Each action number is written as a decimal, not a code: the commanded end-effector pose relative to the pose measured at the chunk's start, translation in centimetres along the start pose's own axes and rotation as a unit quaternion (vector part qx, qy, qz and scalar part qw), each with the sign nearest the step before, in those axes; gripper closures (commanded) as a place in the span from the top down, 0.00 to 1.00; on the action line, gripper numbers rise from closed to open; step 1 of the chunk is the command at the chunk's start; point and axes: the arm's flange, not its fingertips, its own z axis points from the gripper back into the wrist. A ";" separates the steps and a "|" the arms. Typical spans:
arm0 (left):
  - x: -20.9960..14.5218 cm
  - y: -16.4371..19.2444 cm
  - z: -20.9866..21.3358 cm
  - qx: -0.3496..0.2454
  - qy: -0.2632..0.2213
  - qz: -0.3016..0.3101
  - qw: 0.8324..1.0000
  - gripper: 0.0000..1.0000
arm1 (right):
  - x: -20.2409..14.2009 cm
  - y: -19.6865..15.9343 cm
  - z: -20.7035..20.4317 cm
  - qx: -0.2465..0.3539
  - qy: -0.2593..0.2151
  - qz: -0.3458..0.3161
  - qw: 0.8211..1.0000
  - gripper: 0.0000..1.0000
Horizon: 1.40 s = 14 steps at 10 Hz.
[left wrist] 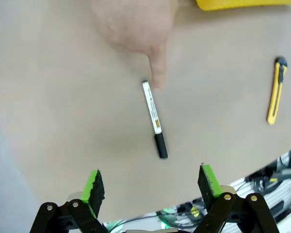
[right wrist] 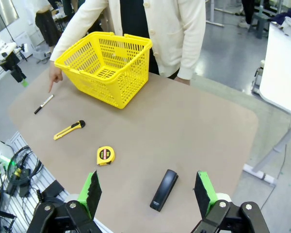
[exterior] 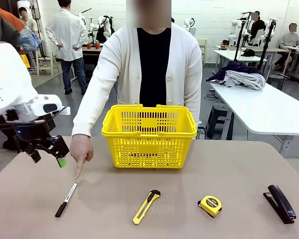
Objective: Place the items the person wants into the basket.
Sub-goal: Pick up the item the person points to and place it in the Market Basket.
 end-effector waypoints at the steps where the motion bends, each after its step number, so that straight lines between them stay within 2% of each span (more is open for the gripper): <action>1: 0.8 -1.4 -1.7 0.018 0.002 0.026 0.999 1.00 | 0.1 0.0 -0.2 0.002 -0.003 0.000 1.000 1.00; 4: 0.6 -1.4 -1.6 -0.002 0.011 0.028 1.000 1.00 | 0.1 0.0 -0.2 0.002 -0.003 0.000 1.000 1.00; 9: 0.7 -1.4 -2.0 -0.003 0.009 0.021 1.000 1.00 | 0.1 0.0 -0.2 0.002 -0.003 0.000 1.000 1.00; 11: -2.2 -3.2 -5.0 0.059 0.023 0.016 0.998 1.00 | 0.1 0.0 -0.2 0.002 -0.003 0.000 1.000 1.00; 12: -3.3 -3.8 -6.2 0.082 0.027 0.033 0.996 1.00 | 0.1 0.0 -0.2 0.002 -0.003 0.000 1.000 1.00; 14: -4.2 -4.4 -8.2 0.083 0.033 0.057 0.994 1.00 | 0.1 0.0 -0.2 0.002 -0.003 0.000 1.000 1.00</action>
